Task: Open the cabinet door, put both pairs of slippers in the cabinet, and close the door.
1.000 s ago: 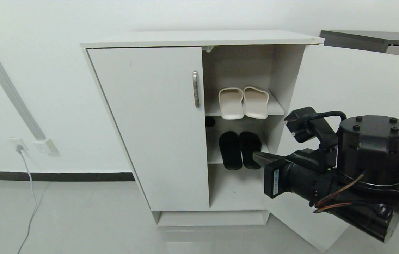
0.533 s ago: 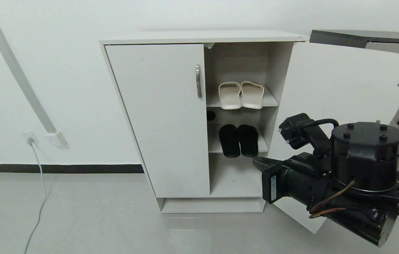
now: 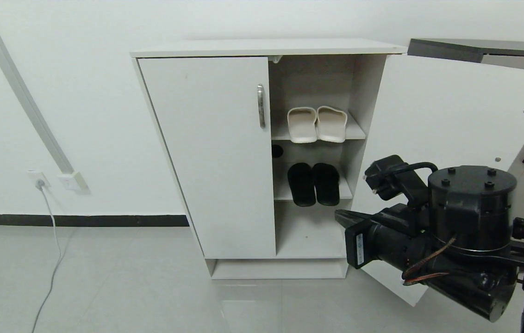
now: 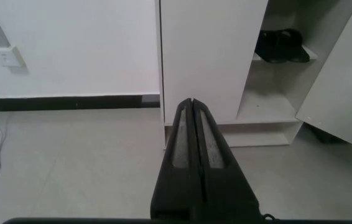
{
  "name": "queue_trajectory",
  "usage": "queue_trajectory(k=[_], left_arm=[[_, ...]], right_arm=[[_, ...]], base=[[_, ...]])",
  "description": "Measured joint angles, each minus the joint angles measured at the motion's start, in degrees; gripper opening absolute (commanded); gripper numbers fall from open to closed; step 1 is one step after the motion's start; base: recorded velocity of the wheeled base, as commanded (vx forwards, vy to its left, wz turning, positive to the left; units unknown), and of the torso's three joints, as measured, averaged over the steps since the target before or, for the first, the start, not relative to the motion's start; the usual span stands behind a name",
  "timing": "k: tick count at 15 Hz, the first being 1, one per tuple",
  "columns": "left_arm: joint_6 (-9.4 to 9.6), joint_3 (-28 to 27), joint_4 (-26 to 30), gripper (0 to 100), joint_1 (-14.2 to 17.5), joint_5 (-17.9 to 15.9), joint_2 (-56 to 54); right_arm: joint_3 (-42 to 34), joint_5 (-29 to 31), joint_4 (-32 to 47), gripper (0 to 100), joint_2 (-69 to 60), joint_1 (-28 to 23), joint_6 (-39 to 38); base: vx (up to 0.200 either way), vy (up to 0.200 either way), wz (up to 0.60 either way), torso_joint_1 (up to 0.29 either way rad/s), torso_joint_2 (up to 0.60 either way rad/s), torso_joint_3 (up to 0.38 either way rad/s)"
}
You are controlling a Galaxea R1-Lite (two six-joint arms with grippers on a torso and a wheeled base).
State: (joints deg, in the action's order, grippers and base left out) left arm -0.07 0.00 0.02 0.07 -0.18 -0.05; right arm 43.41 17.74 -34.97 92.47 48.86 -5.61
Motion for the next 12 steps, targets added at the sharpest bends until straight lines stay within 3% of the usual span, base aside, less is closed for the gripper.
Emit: queue_trajectory(k=[6, 10, 12], left_arm=[[0.0, 0.0, -0.02, 0, 0.02, 0.0, 0.0], [0.0, 0.02, 0.13, 0, -0.02, 0.0, 0.0], [0.0, -0.02, -0.02, 0, -0.05, 0.02, 0.0]], right_arm=[[-0.02, 0.21, 0.02, 0, 0.54, -0.38, 0.04], [0.0, 0.18, 0.16, 0, 0.98, -0.63, 0.06], [0.02, 0.27, 0.02, 0, 1.33, -0.74, 0.06]], base=[[0.0, 0.0, 0.0, 0.0, 0.0, 0.0], [0.0, 0.0, 0.0, 0.005, -0.2, -0.298], [0.0, 0.0, 0.0, 0.039, -0.54, -0.378]])
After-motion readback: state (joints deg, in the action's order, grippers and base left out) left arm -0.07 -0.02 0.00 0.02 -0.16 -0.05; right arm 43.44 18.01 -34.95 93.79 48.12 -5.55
